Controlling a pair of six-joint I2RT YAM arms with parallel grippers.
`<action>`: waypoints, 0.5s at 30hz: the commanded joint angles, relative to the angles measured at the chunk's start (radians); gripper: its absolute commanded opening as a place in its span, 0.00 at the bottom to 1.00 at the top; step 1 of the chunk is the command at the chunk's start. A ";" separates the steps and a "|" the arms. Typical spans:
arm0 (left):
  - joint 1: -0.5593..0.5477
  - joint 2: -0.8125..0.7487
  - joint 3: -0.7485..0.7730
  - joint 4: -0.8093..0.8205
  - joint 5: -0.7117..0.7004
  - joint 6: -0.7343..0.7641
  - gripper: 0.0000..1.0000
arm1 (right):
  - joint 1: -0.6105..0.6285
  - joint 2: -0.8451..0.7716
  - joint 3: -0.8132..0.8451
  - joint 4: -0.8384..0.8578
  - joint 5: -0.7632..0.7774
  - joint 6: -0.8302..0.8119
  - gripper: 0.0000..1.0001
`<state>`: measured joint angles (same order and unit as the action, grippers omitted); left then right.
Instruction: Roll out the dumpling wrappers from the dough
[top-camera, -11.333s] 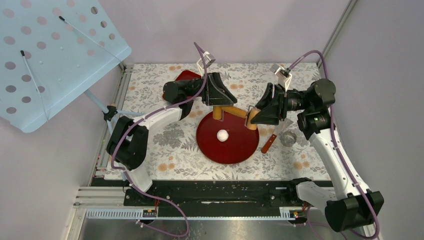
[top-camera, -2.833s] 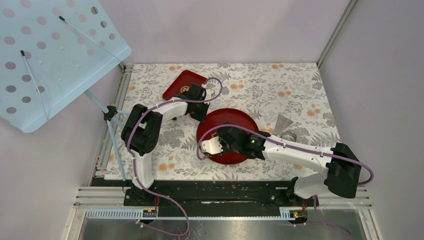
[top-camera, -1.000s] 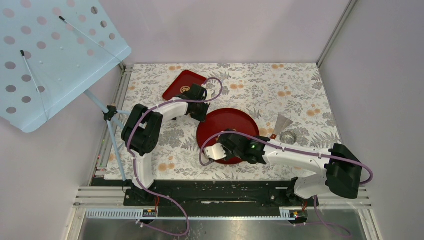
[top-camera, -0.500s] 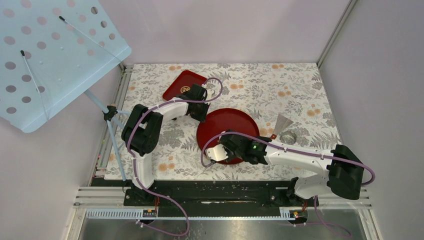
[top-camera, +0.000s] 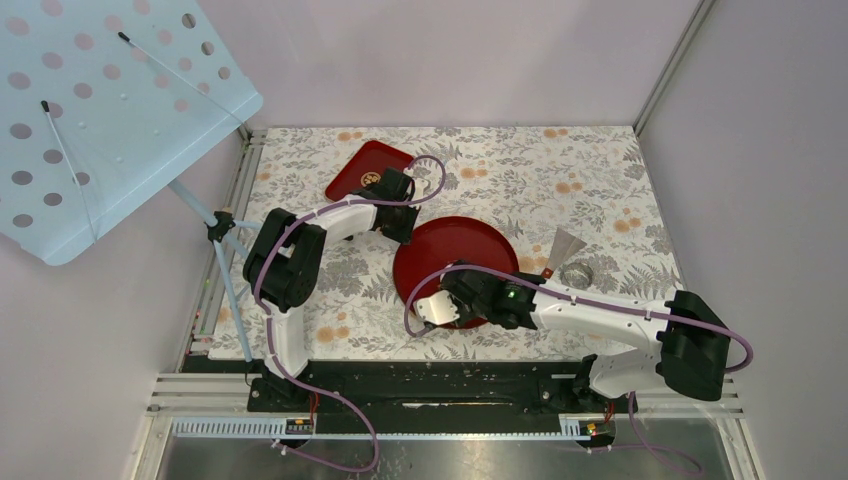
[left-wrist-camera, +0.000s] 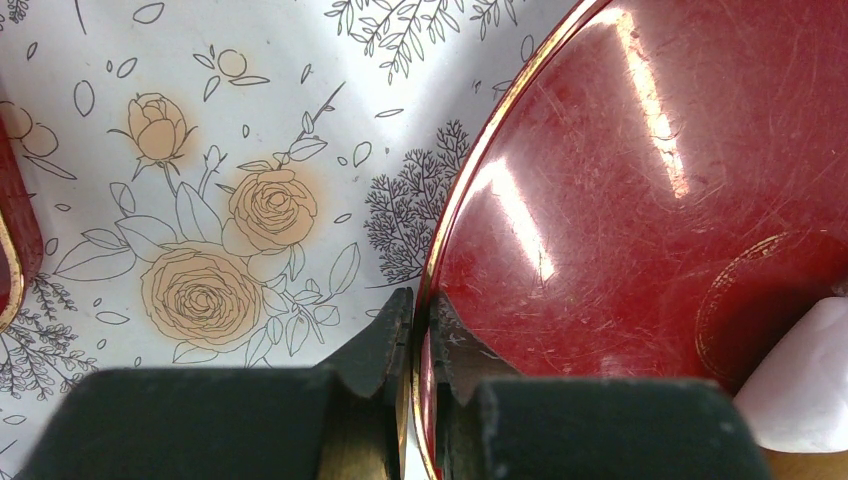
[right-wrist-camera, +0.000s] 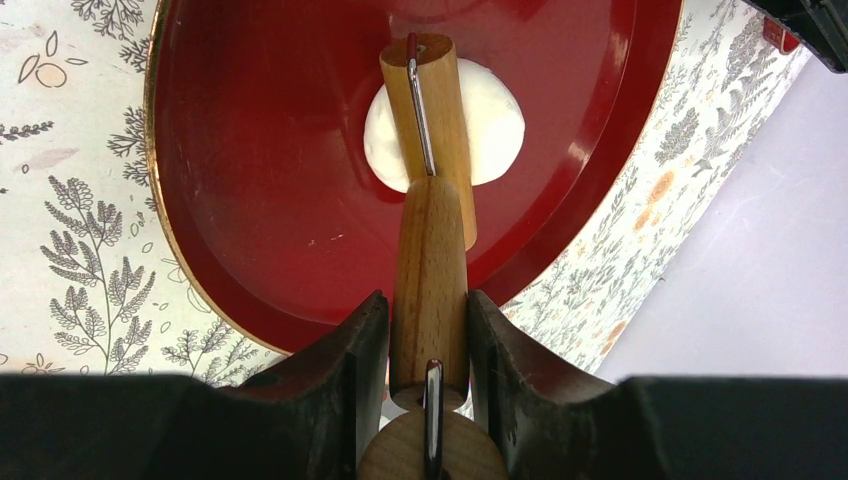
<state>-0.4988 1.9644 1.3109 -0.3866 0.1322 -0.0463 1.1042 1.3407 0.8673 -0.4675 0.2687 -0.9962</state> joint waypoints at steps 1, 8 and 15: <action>-0.012 0.031 0.000 -0.001 -0.068 0.005 0.00 | 0.005 0.035 -0.047 -0.292 -0.106 0.051 0.00; -0.013 0.031 0.000 -0.001 -0.070 0.006 0.00 | 0.005 0.028 -0.034 -0.328 -0.117 0.050 0.00; -0.014 0.030 0.000 -0.002 -0.069 0.006 0.00 | 0.005 0.034 -0.023 -0.344 -0.118 0.047 0.00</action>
<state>-0.5007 1.9644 1.3113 -0.3874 0.1280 -0.0460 1.1046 1.3357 0.8833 -0.5320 0.2512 -0.9943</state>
